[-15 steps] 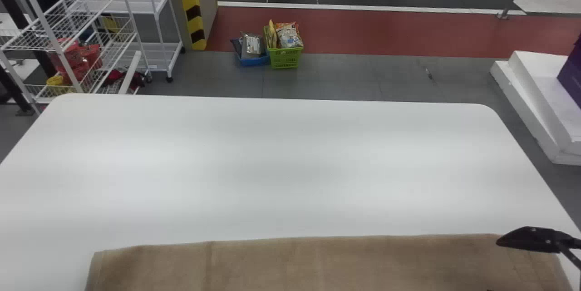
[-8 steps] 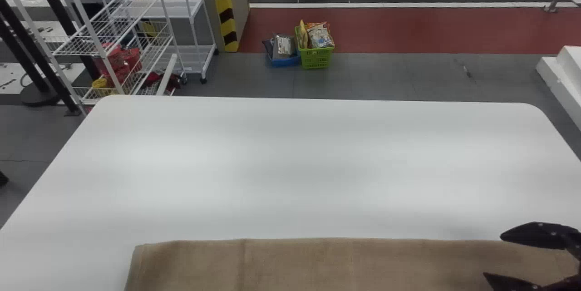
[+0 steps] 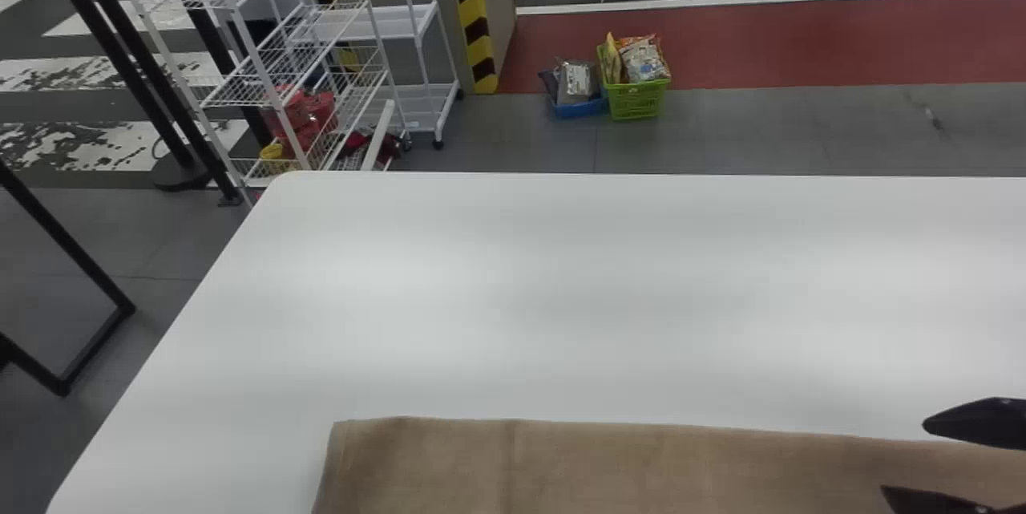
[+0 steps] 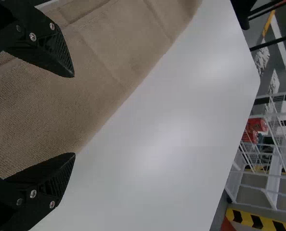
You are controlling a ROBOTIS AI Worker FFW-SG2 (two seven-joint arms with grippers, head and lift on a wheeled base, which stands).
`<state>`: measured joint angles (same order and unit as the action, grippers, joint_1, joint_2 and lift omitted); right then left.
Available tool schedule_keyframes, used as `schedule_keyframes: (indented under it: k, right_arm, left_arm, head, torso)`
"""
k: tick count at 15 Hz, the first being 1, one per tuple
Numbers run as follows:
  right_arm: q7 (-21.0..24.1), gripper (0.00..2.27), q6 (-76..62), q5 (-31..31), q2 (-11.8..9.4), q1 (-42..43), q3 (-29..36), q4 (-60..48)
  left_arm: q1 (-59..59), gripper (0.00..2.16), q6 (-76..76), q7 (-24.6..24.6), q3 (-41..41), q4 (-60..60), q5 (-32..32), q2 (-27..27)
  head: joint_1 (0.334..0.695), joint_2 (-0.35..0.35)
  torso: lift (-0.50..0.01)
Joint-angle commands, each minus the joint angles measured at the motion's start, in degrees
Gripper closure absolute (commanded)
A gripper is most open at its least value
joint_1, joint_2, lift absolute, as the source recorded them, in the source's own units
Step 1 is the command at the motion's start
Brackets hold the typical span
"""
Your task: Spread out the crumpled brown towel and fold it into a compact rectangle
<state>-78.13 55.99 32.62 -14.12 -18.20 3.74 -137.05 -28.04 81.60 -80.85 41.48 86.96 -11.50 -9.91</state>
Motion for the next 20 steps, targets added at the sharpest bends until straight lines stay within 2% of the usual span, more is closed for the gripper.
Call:
schedule_keyframes:
  k: [1, 3, 6, 7, 10, 13, 14, 15, 20]
  right_arm:
    - [-0.2, 0.29, 0.6, 3.2, -1.3, -0.3, -2.6, -1.9]
    - [-0.2, 0.29, -4.3, 4.0, -1.9, -0.3, -2.2, -1.0]
    - [-0.2, 0.29, -8.0, 0.7, -0.1, 3.5, 2.6, 7.7]
    - [-0.2, 0.29, -12.1, -2.6, 0.0, 5.3, 5.0, 11.9]
    - [-0.2, 0.29, -29.7, -4.0, 0.2, 7.9, 8.1, 21.6]
    - [-0.2, 0.29, -30.2, -4.8, 0.2, 10.4, 9.6, 25.9]
    - [-0.2, 0.29, -30.2, -4.8, 0.3, 10.5, 10.0, 26.0]
    - [-0.2, 0.29, -30.2, -5.2, 0.4, 10.4, 10.5, 26.2]
    - [-0.2, 0.29, -30.2, -6.7, 0.5, 9.5, 13.0, 26.2]
  left_arm:
    - [0.0, 0.52, 0.0, 0.1, 0.0, 0.0, 0.0, -0.2]
    - [0.3, 0.52, 0.0, 0.5, 0.0, -0.2, 0.1, -0.4]
    - [1.3, 0.52, -0.2, 0.9, 0.0, -1.2, 0.1, -0.9]
    - [1.8, 0.52, -0.4, 0.9, 0.0, -1.7, 0.0, -1.0]
    - [2.6, 0.52, -0.7, 0.8, 0.0, -2.4, -0.3, -1.3]
    - [3.3, 0.52, -0.9, 0.9, 0.1, -3.3, -0.7, -1.9]
    - [3.3, 0.66, -0.9, 0.7, 0.0, -3.3, -1.0, -2.0]
    - [3.3, 0.7, -0.9, 0.7, 0.0, -3.3, -1.2, -2.1]
    - [3.0, 0.7, -0.9, 0.0, 0.5, -3.5, -1.8, -2.6]
  head:
    - [0.695, 0.232]
    - [0.695, 0.241]
    - [0.695, 0.228]
    - [0.695, 0.214]
    - [0.695, 0.151]
    - [0.695, 0.128]
    - [0.695, 0.121]
    - [0.695, 0.109]
    - [0.695, 0.088]
  torso:
    - [-0.127]
    - [-0.127]
    - [-0.127]
    - [-0.127]
    - [-0.127]
    - [-0.127]
    - [-0.127]
    - [-0.127]
    - [-0.127]
